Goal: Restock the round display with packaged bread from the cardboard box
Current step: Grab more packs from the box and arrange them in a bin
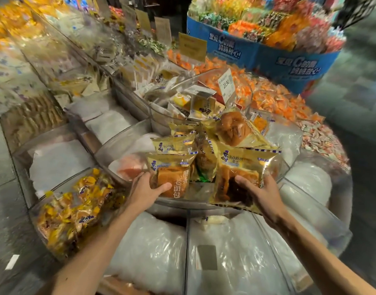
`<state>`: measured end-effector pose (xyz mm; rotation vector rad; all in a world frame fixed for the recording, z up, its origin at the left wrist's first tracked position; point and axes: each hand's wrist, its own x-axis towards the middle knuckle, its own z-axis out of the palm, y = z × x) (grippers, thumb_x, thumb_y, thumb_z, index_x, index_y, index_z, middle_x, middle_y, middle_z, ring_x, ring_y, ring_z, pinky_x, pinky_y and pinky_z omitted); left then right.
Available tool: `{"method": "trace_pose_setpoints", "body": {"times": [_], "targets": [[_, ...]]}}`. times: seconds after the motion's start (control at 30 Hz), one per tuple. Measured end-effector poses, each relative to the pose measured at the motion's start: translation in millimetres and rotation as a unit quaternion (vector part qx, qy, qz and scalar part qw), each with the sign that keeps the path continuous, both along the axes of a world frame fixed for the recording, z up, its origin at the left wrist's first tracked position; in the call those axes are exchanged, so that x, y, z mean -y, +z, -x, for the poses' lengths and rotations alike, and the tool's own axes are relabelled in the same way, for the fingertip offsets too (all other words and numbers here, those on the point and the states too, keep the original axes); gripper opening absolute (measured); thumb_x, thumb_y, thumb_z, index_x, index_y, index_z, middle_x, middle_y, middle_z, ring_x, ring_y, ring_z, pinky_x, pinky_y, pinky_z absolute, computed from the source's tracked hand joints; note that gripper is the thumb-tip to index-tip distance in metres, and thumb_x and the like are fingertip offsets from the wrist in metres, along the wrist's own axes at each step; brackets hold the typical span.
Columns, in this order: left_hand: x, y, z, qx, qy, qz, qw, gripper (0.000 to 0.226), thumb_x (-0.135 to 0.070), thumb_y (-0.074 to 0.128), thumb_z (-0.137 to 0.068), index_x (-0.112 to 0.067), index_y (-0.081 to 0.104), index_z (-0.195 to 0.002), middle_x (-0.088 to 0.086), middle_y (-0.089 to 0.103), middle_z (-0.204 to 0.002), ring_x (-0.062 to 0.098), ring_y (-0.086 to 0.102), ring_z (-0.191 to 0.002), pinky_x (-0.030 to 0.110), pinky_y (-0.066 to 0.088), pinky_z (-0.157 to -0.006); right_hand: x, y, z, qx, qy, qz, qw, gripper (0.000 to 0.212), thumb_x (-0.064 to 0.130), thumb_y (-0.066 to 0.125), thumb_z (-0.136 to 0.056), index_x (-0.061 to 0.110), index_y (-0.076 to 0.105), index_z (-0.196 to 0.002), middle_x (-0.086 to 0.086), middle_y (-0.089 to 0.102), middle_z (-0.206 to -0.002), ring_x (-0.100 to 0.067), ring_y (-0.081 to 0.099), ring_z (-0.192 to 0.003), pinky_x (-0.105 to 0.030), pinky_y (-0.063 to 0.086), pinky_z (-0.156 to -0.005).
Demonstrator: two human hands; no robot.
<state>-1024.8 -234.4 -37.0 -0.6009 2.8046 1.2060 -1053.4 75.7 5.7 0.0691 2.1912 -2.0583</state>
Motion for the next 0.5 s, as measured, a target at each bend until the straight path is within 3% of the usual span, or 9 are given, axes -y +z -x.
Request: {"method": "trace_pose_setpoints", "body": {"times": [0.07,0.1,0.17,0.27,0.37,0.43,0.5], "targets": [[0,-5,-2,0.029,0.009,0.004,1.000,0.082,-0.058,0.079,-0.073,-0.014,0.047,-0.135,0.009,0.051,-0.138,0.028,0.047,-0.131,0.041,0.044,-0.103,1,-2,1,-0.022,0.026,-0.013,0.999,0.071,0.036,0.086,-0.069,0.012,0.054,-0.128,-0.007,0.071,-0.114,-0.025,0.071,-0.097,-0.033,0.059,-0.058],[-2,-3,-5,0.028,0.025,-0.003,0.999,0.106,-0.061,0.080,-0.070,-0.017,0.028,-0.152,0.010,0.035,-0.154,0.029,0.032,-0.143,0.046,0.035,-0.114,2,-5,3,-0.030,0.032,-0.020,0.999,0.072,0.035,0.085,-0.069,0.012,0.053,-0.129,-0.008,0.070,-0.115,-0.025,0.070,-0.097,-0.029,0.057,-0.055],[-8,11,-10,-0.048,0.055,0.013,0.997,0.129,-0.059,0.084,-0.065,-0.025,0.000,-0.158,0.005,0.013,-0.163,0.025,0.012,-0.150,0.050,0.019,-0.121,5,-9,6,-0.043,0.044,-0.045,0.997,0.081,0.047,0.087,-0.066,0.013,0.051,-0.130,-0.006,0.067,-0.119,-0.023,0.068,-0.105,-0.029,0.060,-0.066],[-27,50,-6,-0.180,-0.026,0.058,0.982,0.124,-0.053,0.087,-0.064,-0.037,0.007,-0.157,0.000,0.022,-0.157,0.016,0.019,-0.143,0.043,0.022,-0.117,20,-9,7,-0.071,0.073,-0.097,0.990,0.095,0.065,0.084,-0.060,0.020,0.047,-0.134,0.000,0.061,-0.128,-0.015,0.062,-0.114,-0.035,0.056,-0.090],[-53,81,13,-0.164,-0.191,0.055,0.966,0.117,-0.048,0.087,-0.066,-0.049,0.010,-0.153,-0.005,0.025,-0.158,0.012,0.024,-0.142,0.036,0.021,-0.116,41,-6,6,-0.114,0.099,-0.141,0.978,0.083,0.065,0.078,-0.063,0.030,0.043,-0.130,0.011,0.058,-0.122,0.008,0.055,-0.111,-0.019,0.047,-0.092],[-60,87,26,-0.129,-0.240,0.058,0.961,0.096,-0.043,0.086,-0.071,-0.044,0.032,-0.150,-0.008,0.040,-0.144,0.009,0.036,-0.131,0.039,0.033,-0.114,47,-7,6,-0.138,0.096,-0.154,0.974,0.072,0.055,0.079,-0.066,0.037,0.043,-0.126,0.021,0.056,-0.117,0.017,0.054,-0.105,-0.013,0.046,-0.090],[-61,83,36,-0.134,-0.243,0.076,0.958,0.064,-0.037,0.082,-0.076,-0.031,0.057,-0.135,-0.010,0.049,-0.123,0.010,0.045,-0.117,0.042,0.041,-0.107,45,-13,4,-0.153,0.071,-0.163,0.972,0.074,0.057,0.079,-0.065,0.040,0.042,-0.127,0.019,0.057,-0.120,0.011,0.055,-0.107,-0.016,0.048,-0.091]]}}
